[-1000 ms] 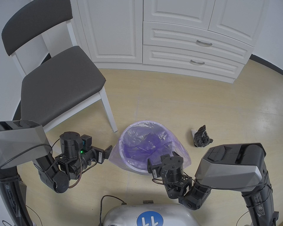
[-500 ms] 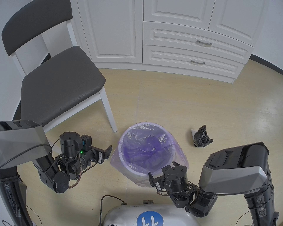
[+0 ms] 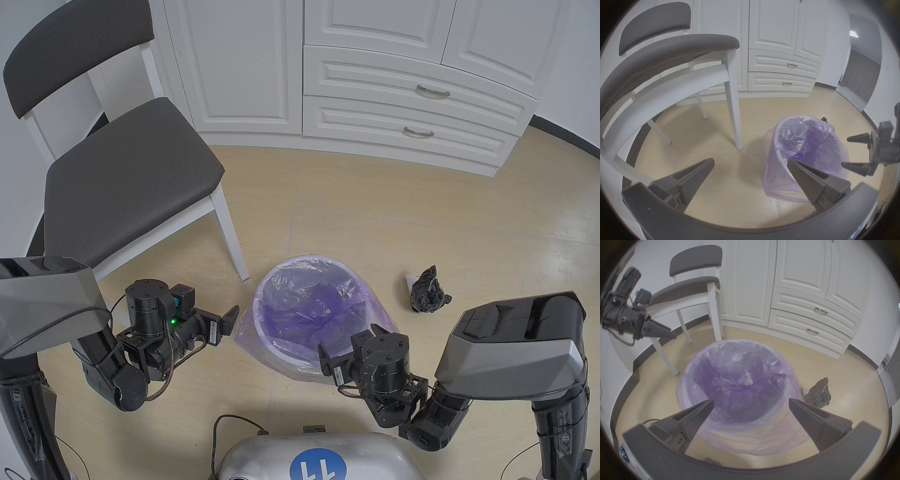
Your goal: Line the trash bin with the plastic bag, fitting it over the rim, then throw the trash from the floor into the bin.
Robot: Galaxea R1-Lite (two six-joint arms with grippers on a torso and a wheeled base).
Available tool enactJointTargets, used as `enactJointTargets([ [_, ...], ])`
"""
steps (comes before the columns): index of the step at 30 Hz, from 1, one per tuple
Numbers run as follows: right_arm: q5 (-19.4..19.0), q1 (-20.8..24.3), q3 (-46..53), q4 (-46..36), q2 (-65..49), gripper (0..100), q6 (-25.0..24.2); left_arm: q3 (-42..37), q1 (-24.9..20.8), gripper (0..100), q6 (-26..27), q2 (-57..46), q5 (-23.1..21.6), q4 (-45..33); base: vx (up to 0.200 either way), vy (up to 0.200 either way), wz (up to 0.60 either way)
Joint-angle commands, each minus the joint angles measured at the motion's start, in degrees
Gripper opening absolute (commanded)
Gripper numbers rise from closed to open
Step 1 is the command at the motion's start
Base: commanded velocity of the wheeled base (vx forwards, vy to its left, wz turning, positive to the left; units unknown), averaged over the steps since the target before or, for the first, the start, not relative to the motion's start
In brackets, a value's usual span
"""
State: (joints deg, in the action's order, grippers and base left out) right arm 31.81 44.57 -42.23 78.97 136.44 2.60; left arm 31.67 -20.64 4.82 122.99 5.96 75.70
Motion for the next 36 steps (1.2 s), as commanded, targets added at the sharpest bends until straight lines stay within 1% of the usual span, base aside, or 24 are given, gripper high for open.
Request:
enactJointTargets([
  [1,0.0,-0.9,0.5,-0.3,-3.5,100,0.0,-0.1,-0.5,100,-0.1,0.2,0.0,0.1,0.0,0.0,0.0],
  [2,0.0,-0.9,0.5,-0.3,-3.5,100,0.0,-0.1,-0.5,100,-0.1,0.2,0.0,0.1,0.0,0.0,0.0],
  [6,0.0,-1.9,3.3,0.0,-7.4,100,0.8,-1.3,-3.2,100,-0.3,-0.4,0.2,0.1,0.0,0.0,0.0],
  [8,0.0,-2.2,3.8,0.0,-8.6,100,1.2,-1.4,-3.6,100,-0.3,-0.4,0.2,0.3,0.0,0.0,0.0],
  [9,0.0,-2.8,5.0,0.0,-10.7,100,1.7,-1.7,-4.6,100,-0.2,0.1,1.1,1.5,0.0,0.0,0.0],
  [11,0.0,-2.9,5.1,0.0,-10.9,100,1.8,-1.8,-4.7,100,-0.2,0.1,1.3,1.6,0.0,0.0,0.0],
  [12,-0.2,-3.9,6.1,0.1,-12.7,100,2.3,-1.7,-5.3,100,-0.2,0.8,2.7,2.4,0.0,0.0,0.0],
  [14,-0.3,-5.1,6.8,0.1,-14.6,100,3.3,-1.5,-5.3,100,-0.2,1.6,3.2,2.5,0.0,0.0,0.0],
  [16,-0.5,-5.4,6.9,0.1,-15.0,100,3.6,-1.5,-5.3,100,-0.2,1.7,3.2,2.5,0.0,0.0,0.0],
  [17,-1.2,-6.5,8.4,0.1,-17.5,100,5.0,-1.7,-5.3,100,-0.2,1.7,3.3,2.5,0.0,0.0,0.0],
  [19,-2.0,-7.4,10.4,0.0,-20.1,100,6.6,-1.9,-5.4,100,-0.2,1.7,3.3,2.5,0.0,0.0,0.0],
  [25,-2.2,-8.7,14.3,0.0,-25.7,100,9.8,-2.6,-5.4,100,0.0,1.6,3.3,2.4,0.0,0.0,0.0],
  [32,-3.2,-9.0,15.9,0.0,-27.9,100,10.5,-1.1,-5.0,100,2.1,0.1,2.5,0.7,0.0,0.0,0.0],
  [34,-3.7,-9.0,16.2,0.0,-28.1,100,10.5,1.3,-5.0,100,3.0,-2.1,1.9,-3.9,0.0,0.0,0.0],
  [35,-3.7,-9.0,16.2,0.0,-28.1,100,10.5,1.3,-5.0,100,3.0,-2.1,1.9,-3.9,0.0,0.0,0.0],
  [36,-3.9,-9.0,16.3,0.1,-28.1,100,10.4,3.1,-5.0,100,3.1,-3.7,1.4,-7.4,0.0,0.0,0.0],
])
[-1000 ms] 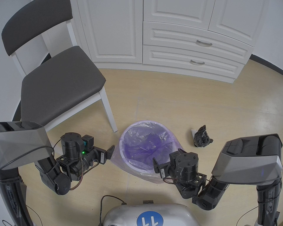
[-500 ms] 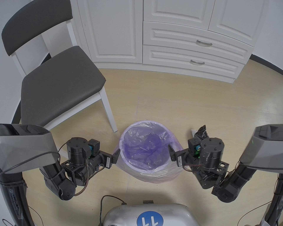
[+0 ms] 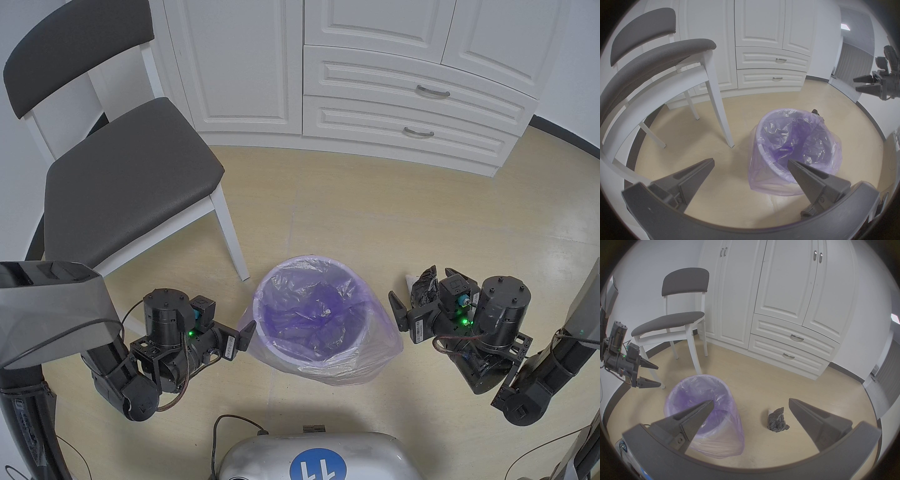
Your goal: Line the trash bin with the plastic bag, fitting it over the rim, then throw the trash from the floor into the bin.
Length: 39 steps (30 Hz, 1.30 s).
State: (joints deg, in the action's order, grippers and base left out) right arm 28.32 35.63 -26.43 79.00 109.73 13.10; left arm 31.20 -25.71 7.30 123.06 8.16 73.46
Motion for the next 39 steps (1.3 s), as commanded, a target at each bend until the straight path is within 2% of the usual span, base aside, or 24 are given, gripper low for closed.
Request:
enactJointTargets([
  [1,-0.9,-0.1,0.5,0.0,-1.5,100,-0.2,6.5,0.0,100,0.6,-6.0,-1.8,-11.0,0.0,0.0,0.0],
  [2,-1.0,-0.1,0.5,-0.1,-1.5,100,-0.2,7.0,0.0,100,0.5,-6.3,-2.0,-12.1,0.0,0.0,0.0],
  [3,-1.4,-0.6,0.5,-0.1,-1.6,100,-0.2,9.9,0.0,100,0.6,-7.9,-3.1,-17.8,0.0,0.0,0.0],
  [4,-1.4,-0.6,0.5,-0.1,-1.6,100,-0.2,9.9,0.0,100,0.6,-7.9,-3.1,-17.8,0.0,0.0,0.0],
  [5,-1.6,-1.4,0.4,-0.2,-1.6,100,-0.2,14.2,0.1,100,0.6,-9.3,-5.2,-26.4,0.0,0.0,0.0],
  [6,-1.6,-1.7,0.3,-0.3,-1.5,100,-0.2,16.4,0.1,100,0.7,-9.4,-6.1,-30.2,0.0,0.0,0.0],
  [10,-2.0,-2.7,0.4,-0.6,-1.4,100,-0.2,23.4,0.0,100,0.8,-7.8,-7.4,-40.1,0.0,0.0,0.0],
  [18,-2.3,-3.6,-0.1,-0.8,0.3,100,-0.2,33.4,-0.1,100,3.2,0.9,-6.9,-42.7,0.0,0.0,0.0],
  [20,-2.3,-3.6,-0.1,-0.8,0.3,100,-0.2,33.4,-0.1,100,3.2,0.9,-6.9,-42.7,0.0,0.0,0.0],
  [21,-2.3,-3.6,-0.1,-0.7,1.0,100,-0.2,36.8,-0.2,100,3.3,4.1,-6.7,-43.5,0.0,0.0,0.0],
  [30,-3.6,-5.0,-0.4,-0.8,2.1,100,-0.2,47.6,-0.1,100,3.3,10.8,-6.7,-48.9,0.0,0.0,0.0],
  [34,-3.6,-5.6,-0.6,-0.8,2.8,100,-0.2,50.3,-0.2,100,4.1,11.7,-6.7,-52.3,0.0,0.0,0.0],
  [39,-3.7,-5.9,-1.2,-0.9,3.4,100,-0.1,50.5,-0.3,100,4.7,13.0,-6.7,-52.7,0.0,0.0,0.0],
])
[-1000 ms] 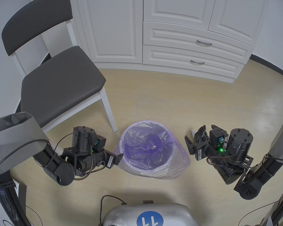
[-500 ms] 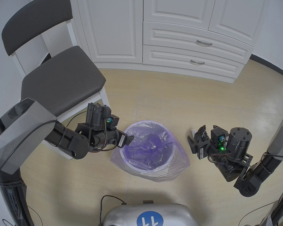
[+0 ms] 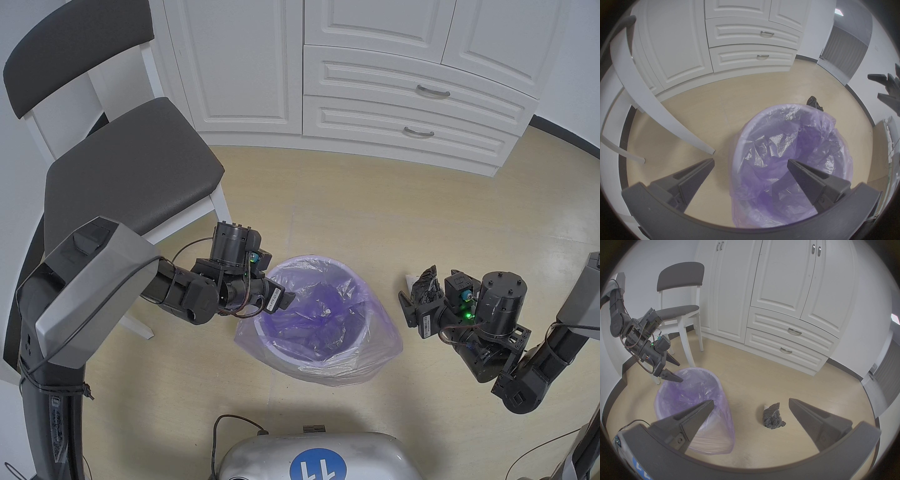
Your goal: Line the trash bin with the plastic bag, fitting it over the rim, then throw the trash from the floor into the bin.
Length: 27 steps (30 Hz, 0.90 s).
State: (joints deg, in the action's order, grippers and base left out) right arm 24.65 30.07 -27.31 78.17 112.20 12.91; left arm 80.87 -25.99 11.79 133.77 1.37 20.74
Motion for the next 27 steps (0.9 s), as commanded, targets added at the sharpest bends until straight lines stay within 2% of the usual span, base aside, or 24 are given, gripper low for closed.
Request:
enactJointTargets([
  [1,0.0,-0.5,-0.4,0.0,1.0,100,0.1,1.0,0.0,100,0.4,2.6,0.0,0.2,0.0,0.0,0.0],
  [10,0.0,-0.5,-0.4,0.0,2.0,100,0.1,6.5,0.1,100,0.8,7.3,0.0,-0.4,0.0,0.0,0.0],
  [12,0.0,-0.5,-0.5,0.0,2.2,100,0.1,9.7,0.2,100,0.8,9.6,0.0,-0.7,0.0,0.0,0.0],
  [20,0.0,-0.9,-1.4,0.1,3.5,100,0.1,14.6,0.8,100,0.9,10.5,0.3,-3.4,0.0,0.0,0.0],
  [23,0.0,-0.8,-1.5,0.1,3.8,100,0.1,15.2,1.3,100,1.0,10.3,1.2,-3.5,0.0,0.0,0.0],
  [24,0.0,-0.8,-1.7,0.1,4.2,100,0.1,15.9,1.9,100,1.9,10.4,2.8,-3.3,0.0,0.0,0.0],
  [27,0.0,-0.5,-2.2,0.7,5.2,100,0.0,16.1,3.0,100,3.9,10.3,3.8,-2.9,0.0,0.0,0.0],
])
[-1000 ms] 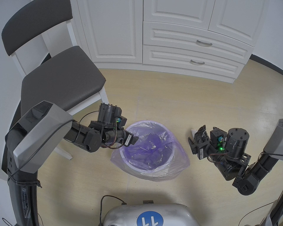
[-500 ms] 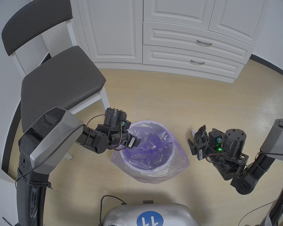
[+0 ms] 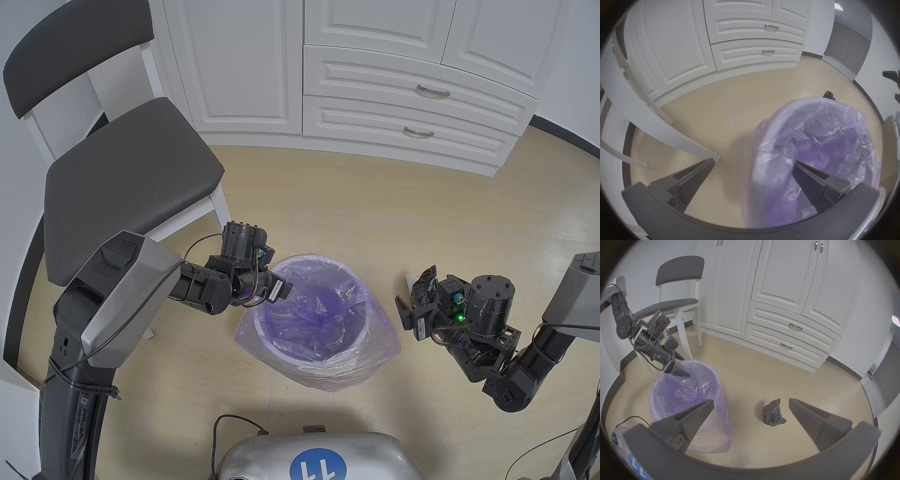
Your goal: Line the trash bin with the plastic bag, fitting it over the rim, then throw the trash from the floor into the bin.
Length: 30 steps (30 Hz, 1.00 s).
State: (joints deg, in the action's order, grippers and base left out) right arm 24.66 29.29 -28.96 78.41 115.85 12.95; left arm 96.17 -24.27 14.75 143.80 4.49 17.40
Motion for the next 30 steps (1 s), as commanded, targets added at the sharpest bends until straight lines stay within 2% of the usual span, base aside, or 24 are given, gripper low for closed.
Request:
enactJointTargets([
  [1,0.0,0.2,-0.6,0.4,1.6,100,0.0,0.8,1.2,100,1.0,0.3,0.7,0.4,0.0,0.0,0.0],
  [7,0.1,0.9,-1.0,0.6,3.0,100,0.0,0.0,1.4,100,0.1,-0.8,0.6,0.5,0.0,0.0,0.0],
  [13,0.3,3.3,-1.1,3.0,6.5,100,-0.4,-4.2,-1.0,100,-5.6,-4.2,-0.1,1.0,0.0,0.0,0.0],
  [17,0.4,4.5,-4.4,1.7,9.4,100,0.0,-7.7,-1.2,100,-7.1,-7.8,-1.2,1.0,0.0,0.0,0.0],
  [19,0.3,5.1,-7.7,-2.3,10.2,100,0.5,-9.6,-1.0,100,-7.1,-9.3,-1.8,1.1,0.0,0.0,0.0],
  [20,0.3,5.7,-11.1,-8.5,10.0,100,0.7,-10.8,-1.0,100,-7.2,-10.2,-2.0,1.1,0.0,0.0,0.0],
  [21,0.3,5.7,-11.1,-8.5,10.0,100,0.7,-10.8,-1.0,100,-7.2,-10.2,-2.0,1.1,0.0,0.0,0.0],
  [22,0.1,6.7,-16.4,-17.9,9.4,100,0.3,-12.7,-1.0,100,-7.2,-10.8,-1.9,2.4,0.0,0.0,0.0],
  [24,0.1,7.6,-21.3,-24.3,9.3,100,-0.4,-15.0,-0.8,100,-7.2,-11.3,-1.9,4.8,0.0,0.0,0.0],
  [30,0.7,8.6,-32.0,-35.7,12.0,100,-1.1,-22.0,-0.6,100,-7.0,-12.6,-2.0,12.0,0.0,0.0,0.0],
])
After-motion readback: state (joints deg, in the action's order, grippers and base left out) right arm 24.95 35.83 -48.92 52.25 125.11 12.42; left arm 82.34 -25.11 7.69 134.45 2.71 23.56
